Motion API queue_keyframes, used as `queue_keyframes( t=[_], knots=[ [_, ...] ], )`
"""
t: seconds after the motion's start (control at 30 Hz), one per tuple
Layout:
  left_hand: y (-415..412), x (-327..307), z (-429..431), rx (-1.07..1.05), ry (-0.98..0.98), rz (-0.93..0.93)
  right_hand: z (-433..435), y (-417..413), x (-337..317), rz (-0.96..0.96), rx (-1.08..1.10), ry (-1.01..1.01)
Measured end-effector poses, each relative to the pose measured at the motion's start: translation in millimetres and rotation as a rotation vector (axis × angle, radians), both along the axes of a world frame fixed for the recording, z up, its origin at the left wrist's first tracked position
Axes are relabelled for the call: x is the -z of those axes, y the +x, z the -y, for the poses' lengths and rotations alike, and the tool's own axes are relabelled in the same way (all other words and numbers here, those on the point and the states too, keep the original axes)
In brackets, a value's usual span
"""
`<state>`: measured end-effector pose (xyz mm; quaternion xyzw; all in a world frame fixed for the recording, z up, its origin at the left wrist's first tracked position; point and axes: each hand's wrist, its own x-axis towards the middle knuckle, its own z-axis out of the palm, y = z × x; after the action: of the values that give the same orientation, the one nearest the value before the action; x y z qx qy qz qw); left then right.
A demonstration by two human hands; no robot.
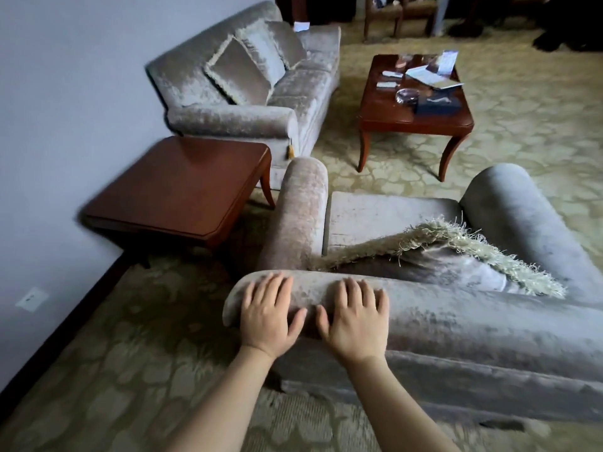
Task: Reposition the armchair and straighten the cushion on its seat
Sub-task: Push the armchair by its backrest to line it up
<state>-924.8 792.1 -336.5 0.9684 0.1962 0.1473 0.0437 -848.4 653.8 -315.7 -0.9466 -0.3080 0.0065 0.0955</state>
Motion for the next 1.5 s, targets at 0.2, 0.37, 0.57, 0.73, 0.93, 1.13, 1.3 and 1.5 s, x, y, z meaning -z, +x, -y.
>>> queue_keyframes(
  t=[0.2,0.37,0.57,0.73,0.93,1.13,1.3,1.5],
  knots=[
    [-10.4,18.2,-12.5,0.004,0.013,0.183,-10.1,1.0,20.8,0.136,0.067,0.138],
    [-11.6,17.8,-20.7,-0.095,0.020,0.199,-13.0,-8.8,25.1,0.233,0.045,0.173],
    [-11.6,22.0,-24.7,-0.053,0.082,0.219,-14.0,-6.6,36.7,0.329,-0.024,0.145],
    [-6.3,21.9,-30.5,-0.036,0.093,0.202,-21.0,1.4,42.7,0.415,-0.019,0.223],
    [7.5,13.2,-44.2,-0.026,0.105,0.159,-34.4,14.7,39.3,0.498,0.008,0.267],
    [35.7,-5.3,-77.5,-0.024,0.133,0.121,-69.5,37.0,24.1,0.528,0.075,0.350],
    [20.6,16.1,-103.9,0.002,0.164,0.114,-92.2,17.2,45.5,0.504,0.064,0.324],
    [28.2,22.7,-125.0,0.014,0.170,0.228,-112.2,21.3,46.5,0.501,0.095,0.323]
  ],
)
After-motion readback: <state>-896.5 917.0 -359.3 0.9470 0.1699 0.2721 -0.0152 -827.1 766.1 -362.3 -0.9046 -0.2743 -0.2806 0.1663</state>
